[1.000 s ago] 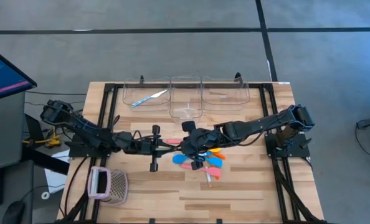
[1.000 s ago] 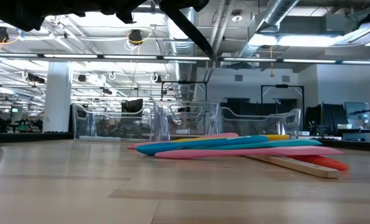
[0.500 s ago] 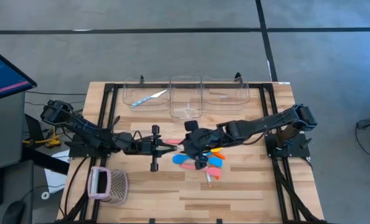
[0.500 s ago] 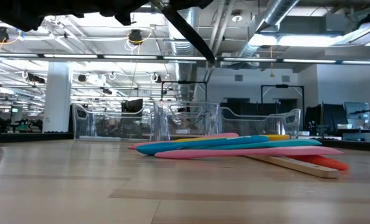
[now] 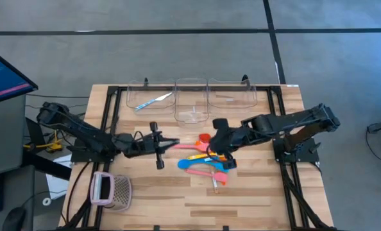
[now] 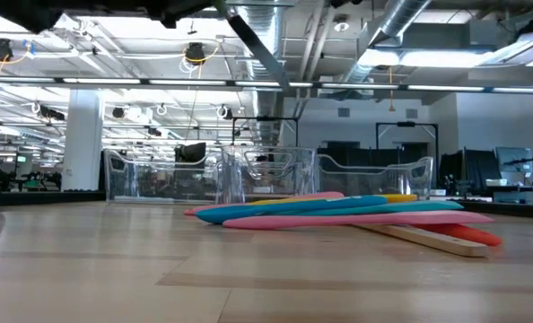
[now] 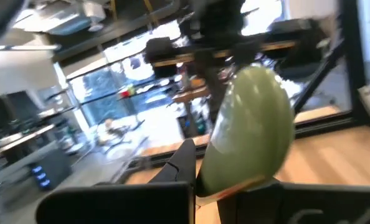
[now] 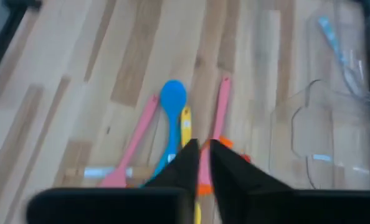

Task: Pick & Place Kitchen Items
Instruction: Put the green table knife into the left transparent bin

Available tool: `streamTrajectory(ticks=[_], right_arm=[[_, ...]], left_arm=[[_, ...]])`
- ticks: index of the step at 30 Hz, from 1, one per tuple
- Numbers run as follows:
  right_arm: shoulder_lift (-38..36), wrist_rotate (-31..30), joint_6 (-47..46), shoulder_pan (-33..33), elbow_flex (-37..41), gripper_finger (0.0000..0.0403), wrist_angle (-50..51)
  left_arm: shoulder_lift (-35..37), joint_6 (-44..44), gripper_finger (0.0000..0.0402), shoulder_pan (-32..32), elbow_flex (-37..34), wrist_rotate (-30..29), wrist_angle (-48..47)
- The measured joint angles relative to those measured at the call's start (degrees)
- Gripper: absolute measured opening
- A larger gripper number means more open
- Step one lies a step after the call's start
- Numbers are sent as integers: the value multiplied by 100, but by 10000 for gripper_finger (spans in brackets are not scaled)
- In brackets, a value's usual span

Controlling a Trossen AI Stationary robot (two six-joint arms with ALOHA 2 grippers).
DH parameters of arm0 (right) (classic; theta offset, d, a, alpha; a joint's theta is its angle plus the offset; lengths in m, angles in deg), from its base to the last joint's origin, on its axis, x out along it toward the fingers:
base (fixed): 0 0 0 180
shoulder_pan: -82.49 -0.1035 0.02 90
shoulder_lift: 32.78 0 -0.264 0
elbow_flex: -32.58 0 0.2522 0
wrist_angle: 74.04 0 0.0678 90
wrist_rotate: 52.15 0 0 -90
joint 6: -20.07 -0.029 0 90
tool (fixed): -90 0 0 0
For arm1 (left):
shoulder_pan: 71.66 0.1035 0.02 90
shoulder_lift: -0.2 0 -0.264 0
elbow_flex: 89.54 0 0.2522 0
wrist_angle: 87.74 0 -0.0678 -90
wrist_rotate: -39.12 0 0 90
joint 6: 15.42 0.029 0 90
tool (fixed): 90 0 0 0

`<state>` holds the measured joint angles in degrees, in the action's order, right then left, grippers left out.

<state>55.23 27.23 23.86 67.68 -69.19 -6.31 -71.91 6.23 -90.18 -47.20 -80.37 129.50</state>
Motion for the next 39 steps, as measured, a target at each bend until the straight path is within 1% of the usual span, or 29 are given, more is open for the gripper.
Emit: streamTrajectory(ticks=[1,3,7,9,13,15,17,22,24,26,28,30,33,36,39], right_arm=[[9,2,43,-34,9,12,65],[11,5,22,-114,102,11,63],[0,7,22,-179,526,3,-230],[-63,2,22,-177,825,2,-510],[-352,-112,22,-130,1559,1,-1301],[-581,-132,22,-99,1968,1,-1625],[-853,-144,73,-63,2364,1,-2172],[-1605,-148,210,39,3430,0,-3325],[-1795,-143,219,97,3769,0,-3738],[-1917,-146,221,158,4055,0,-3950],[-1940,-147,219,199,4227,0,-4001],[-1941,-146,218,247,4345,0,-4020],[-1863,-143,190,303,4420,0,-4084],[-1823,-139,188,330,4435,0,-4093],[-1828,-139,169,330,4430,0,-4111]], left_arm=[[153,0,5,36,82,-77,-312],[415,-37,5,135,321,-99,-1005],[844,-435,5,467,860,-263,-2729],[992,-542,5,673,1090,-309,-3448],[1155,-791,5,1177,1498,-292,-4593],[1193,-822,5,1474,1666,-293,-4958],[1212,-822,5,1790,1848,-270,-5318],[1170,-847,5,2718,2373,276,-6168],[1140,-843,5,3137,2553,480,-6407],[1051,-802,5,3549,2748,743,-6493],[983,-767,5,3979,2865,1011,-6725],[813,-758,5,4334,3023,1251,-6764],[502,-757,6,4861,3185,1500,-7012],[47,-758,6,5255,3330,1958,-7076],[-469,-751,6,5505,3617,2160,-7357]])
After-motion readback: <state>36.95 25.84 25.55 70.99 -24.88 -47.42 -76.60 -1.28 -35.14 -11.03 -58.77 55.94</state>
